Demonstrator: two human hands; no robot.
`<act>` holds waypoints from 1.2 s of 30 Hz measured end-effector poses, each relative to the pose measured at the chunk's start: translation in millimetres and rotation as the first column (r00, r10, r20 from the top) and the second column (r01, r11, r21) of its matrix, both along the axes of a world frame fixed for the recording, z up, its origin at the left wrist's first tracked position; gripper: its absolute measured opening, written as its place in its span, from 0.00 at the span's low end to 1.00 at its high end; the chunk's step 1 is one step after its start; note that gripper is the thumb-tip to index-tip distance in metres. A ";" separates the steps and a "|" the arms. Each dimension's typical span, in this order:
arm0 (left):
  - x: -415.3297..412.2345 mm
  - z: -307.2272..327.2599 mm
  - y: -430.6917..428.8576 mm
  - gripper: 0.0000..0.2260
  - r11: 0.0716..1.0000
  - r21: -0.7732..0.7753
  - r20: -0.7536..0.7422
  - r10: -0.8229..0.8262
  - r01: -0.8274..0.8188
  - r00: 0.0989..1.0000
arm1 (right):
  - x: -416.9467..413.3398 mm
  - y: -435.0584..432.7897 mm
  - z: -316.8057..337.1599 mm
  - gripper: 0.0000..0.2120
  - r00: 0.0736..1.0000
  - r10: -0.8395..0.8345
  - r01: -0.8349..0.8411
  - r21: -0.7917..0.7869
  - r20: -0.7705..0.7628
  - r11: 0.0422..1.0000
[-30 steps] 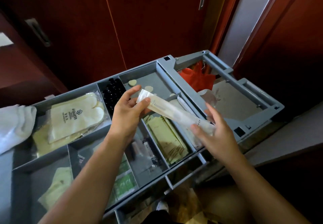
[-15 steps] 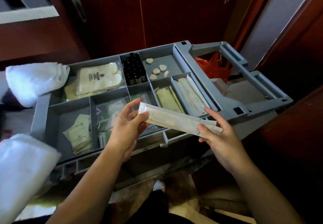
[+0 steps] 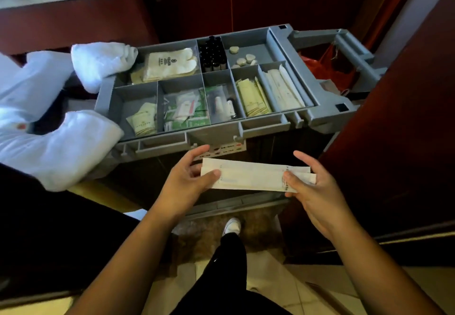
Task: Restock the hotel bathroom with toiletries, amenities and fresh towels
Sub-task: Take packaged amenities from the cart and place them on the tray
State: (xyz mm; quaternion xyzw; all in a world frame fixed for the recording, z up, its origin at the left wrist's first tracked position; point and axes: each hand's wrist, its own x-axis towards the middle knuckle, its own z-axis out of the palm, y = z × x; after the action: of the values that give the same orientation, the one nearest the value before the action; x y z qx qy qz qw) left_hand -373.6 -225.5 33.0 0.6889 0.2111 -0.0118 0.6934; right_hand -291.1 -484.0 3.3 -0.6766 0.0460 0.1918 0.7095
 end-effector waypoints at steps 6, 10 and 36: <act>-56.8 -8.1 -5.2 0.26 0.995 0.033 -0.039 0.091 -0.090 0.995 | -43.8 -1.8 -2.1 0.27 0.995 0.088 -0.089 -0.010 -0.052 0.996; -92.1 -12.8 0.6 0.23 0.981 0.047 -0.034 0.189 -0.188 0.981 | -64.1 8.5 1.8 0.27 0.982 0.160 -0.156 0.051 -0.098 0.986; -466.2 -22.2 135.8 0.24 0.795 0.077 -0.047 0.606 -0.602 0.794 | -294.5 246.2 -3.6 0.25 0.631 0.776 -0.760 -0.201 0.000 0.618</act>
State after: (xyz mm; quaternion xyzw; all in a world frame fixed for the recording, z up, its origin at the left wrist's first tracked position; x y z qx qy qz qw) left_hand -839.8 -89.7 10.8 0.6046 0.4441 0.1921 0.6328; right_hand -585.6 -237.8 -0.4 -0.7005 -0.2611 0.4422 0.4955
